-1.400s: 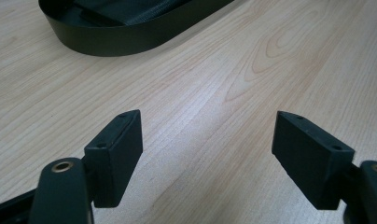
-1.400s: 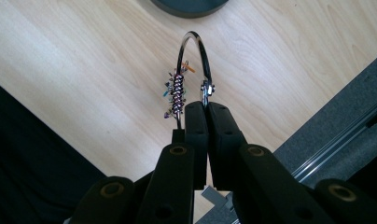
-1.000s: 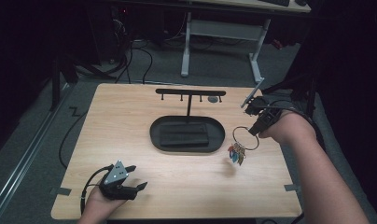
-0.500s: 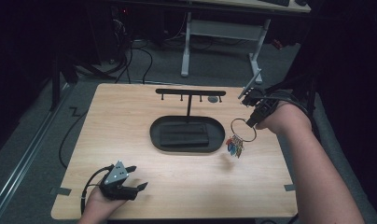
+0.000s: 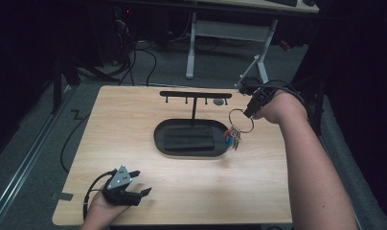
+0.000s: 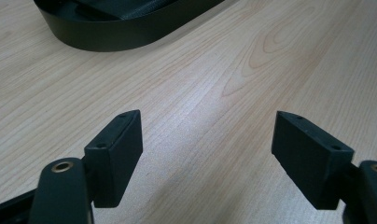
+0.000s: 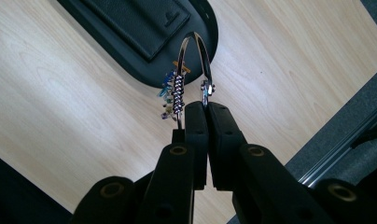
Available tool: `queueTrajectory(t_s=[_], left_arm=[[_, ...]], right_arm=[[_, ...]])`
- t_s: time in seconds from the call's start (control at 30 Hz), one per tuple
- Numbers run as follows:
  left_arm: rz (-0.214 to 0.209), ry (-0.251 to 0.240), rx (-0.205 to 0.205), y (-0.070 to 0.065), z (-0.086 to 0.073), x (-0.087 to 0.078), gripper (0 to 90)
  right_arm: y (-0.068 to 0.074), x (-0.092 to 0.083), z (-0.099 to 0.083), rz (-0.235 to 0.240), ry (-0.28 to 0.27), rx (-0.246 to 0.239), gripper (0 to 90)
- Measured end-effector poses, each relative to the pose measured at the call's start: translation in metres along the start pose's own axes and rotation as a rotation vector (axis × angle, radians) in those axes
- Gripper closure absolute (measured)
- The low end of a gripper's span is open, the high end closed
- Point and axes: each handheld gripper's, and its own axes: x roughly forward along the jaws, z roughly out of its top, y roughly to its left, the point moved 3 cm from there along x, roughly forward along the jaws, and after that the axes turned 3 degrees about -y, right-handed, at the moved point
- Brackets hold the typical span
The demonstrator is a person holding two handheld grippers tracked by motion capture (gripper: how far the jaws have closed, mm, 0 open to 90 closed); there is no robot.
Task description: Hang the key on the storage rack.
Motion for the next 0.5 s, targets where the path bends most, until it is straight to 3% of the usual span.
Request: queueTrajectory(t_s=[0.07,0.17,0.5], left_arm=[[0.001,0.000,0.000,0.000,0.000,0.000,25.2],[0.001,-0.001,0.001,0.000,0.000,0.000,25.2],[0.000,0.003,0.004,0.000,-0.001,0.002,25.2]], right_arm=[[0.001,0.001,0.005,-0.001,0.010,0.014,88.2],[0.000,0.002,0.013,-0.006,0.000,-0.016,88.2],[-0.008,0.019,0.032,0.013,-0.011,-0.002,88.2]])
